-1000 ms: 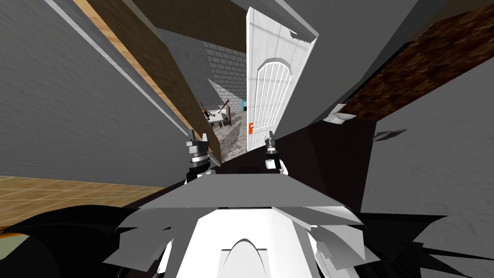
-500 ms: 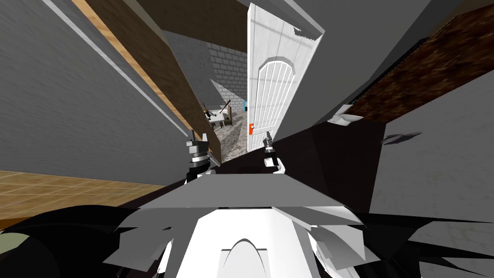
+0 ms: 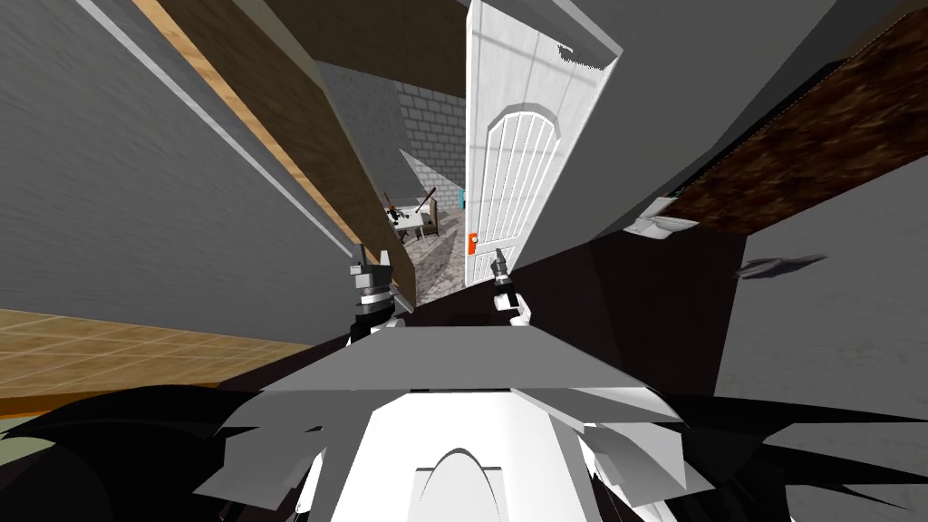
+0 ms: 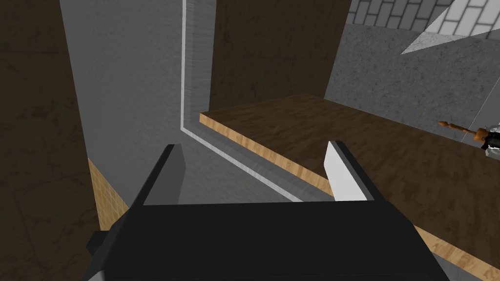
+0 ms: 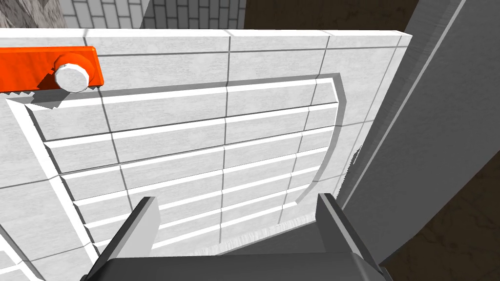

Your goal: Push the door open

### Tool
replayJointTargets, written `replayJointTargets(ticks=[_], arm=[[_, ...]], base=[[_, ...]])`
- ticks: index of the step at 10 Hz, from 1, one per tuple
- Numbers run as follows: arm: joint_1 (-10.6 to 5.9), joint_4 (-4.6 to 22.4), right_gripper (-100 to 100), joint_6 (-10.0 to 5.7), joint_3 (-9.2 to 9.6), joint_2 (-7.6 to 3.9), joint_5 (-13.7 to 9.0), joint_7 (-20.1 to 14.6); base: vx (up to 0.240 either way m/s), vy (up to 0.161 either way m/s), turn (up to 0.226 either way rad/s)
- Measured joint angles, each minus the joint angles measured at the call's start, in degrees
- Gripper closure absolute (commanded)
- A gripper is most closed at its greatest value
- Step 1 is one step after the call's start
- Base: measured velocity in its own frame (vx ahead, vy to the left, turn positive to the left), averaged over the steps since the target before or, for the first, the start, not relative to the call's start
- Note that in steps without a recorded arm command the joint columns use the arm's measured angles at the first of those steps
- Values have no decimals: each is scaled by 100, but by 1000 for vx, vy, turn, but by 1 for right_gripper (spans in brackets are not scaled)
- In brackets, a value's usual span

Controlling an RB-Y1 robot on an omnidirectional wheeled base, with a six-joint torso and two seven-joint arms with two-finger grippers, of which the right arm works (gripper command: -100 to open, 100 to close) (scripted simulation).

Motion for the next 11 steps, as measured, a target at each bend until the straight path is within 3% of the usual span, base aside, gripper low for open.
replayJointTargets(ticks=[6, 8, 11], arm=[[-488, 890, -100, 9, 39, -56, -23, -87], [-761, 1300, -100, 2, 46, -54, -31, -103], [-1019, 1737, -100, 55, 77, -74, -41, -150]], base=[[48, -58, 61], [70, -70, 96], [42, -60, 40]])
